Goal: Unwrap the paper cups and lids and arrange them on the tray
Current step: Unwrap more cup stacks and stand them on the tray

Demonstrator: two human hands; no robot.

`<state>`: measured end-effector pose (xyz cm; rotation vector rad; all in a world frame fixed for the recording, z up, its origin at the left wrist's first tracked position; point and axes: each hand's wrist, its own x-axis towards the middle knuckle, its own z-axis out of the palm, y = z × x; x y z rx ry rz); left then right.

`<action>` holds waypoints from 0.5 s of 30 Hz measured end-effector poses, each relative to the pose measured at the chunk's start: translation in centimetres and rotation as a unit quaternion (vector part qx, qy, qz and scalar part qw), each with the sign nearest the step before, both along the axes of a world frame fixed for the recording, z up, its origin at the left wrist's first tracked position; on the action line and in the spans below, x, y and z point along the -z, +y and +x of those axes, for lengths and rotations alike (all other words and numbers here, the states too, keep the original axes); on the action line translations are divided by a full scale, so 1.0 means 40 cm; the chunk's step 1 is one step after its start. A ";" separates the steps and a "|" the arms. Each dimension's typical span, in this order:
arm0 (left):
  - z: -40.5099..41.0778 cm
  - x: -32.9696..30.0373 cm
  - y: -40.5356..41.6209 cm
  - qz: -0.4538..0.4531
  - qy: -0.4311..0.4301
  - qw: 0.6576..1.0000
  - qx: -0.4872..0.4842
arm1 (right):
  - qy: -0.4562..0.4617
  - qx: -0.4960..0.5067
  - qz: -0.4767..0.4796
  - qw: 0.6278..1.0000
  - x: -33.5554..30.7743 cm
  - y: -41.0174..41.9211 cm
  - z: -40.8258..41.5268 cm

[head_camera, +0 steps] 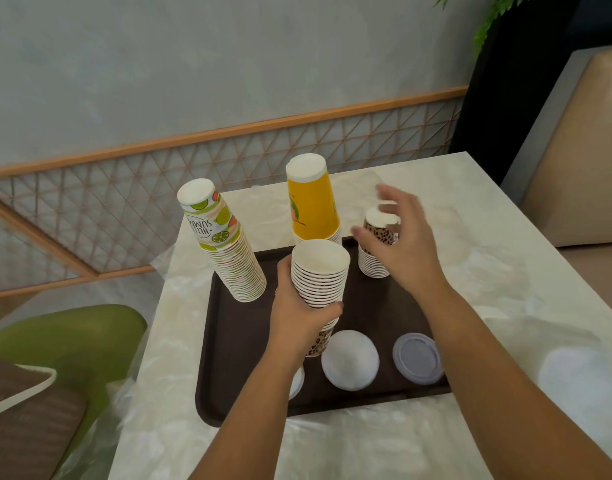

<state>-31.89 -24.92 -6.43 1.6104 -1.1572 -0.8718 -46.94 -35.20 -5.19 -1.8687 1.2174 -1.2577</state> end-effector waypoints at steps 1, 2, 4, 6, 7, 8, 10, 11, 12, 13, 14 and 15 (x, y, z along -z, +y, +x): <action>-0.002 0.000 0.002 -0.004 -0.001 1.000 0.003 | 0.033 -0.071 0.027 0.997 -0.030 0.017 0.005; -0.004 -0.001 0.004 -0.008 -0.002 1.000 0.005 | 0.091 -0.139 0.061 0.984 -0.052 0.032 0.011; -0.008 -0.002 0.009 -0.017 0.002 1.000 0.008 | 0.198 -0.232 0.103 0.947 -0.076 0.053 0.022; -0.013 -0.006 0.014 -0.018 0.004 1.000 0.006 | 0.240 -0.256 0.099 0.931 -0.081 0.064 0.033; -0.015 -0.008 0.016 -0.017 0.004 1.000 0.006 | 0.244 -0.256 0.095 0.931 -0.081 0.065 0.037; -0.015 -0.010 0.019 -0.016 0.004 1.000 0.007 | 0.243 -0.255 0.093 0.931 -0.080 0.065 0.040; -0.014 -0.012 0.022 -0.014 0.000 1.000 0.009 | 0.235 -0.255 0.096 0.933 -0.081 0.067 0.043; -0.012 -0.012 0.022 -0.014 -0.002 1.000 0.009 | 0.232 -0.256 0.095 0.934 -0.082 0.067 0.044; -0.010 -0.011 0.023 -0.013 -0.004 1.000 0.008 | 0.228 -0.256 0.094 0.935 -0.084 0.067 0.044; -0.008 -0.012 0.024 -0.012 -0.005 1.000 0.007 | 0.225 -0.257 0.092 0.935 -0.086 0.067 0.044; -0.008 -0.014 0.024 -0.012 -0.006 1.000 0.005 | 0.223 -0.258 0.089 0.936 -0.090 0.067 0.044; -0.008 -0.015 0.025 -0.013 -0.007 1.000 0.005 | 0.221 -0.258 0.087 0.936 -0.093 0.065 0.042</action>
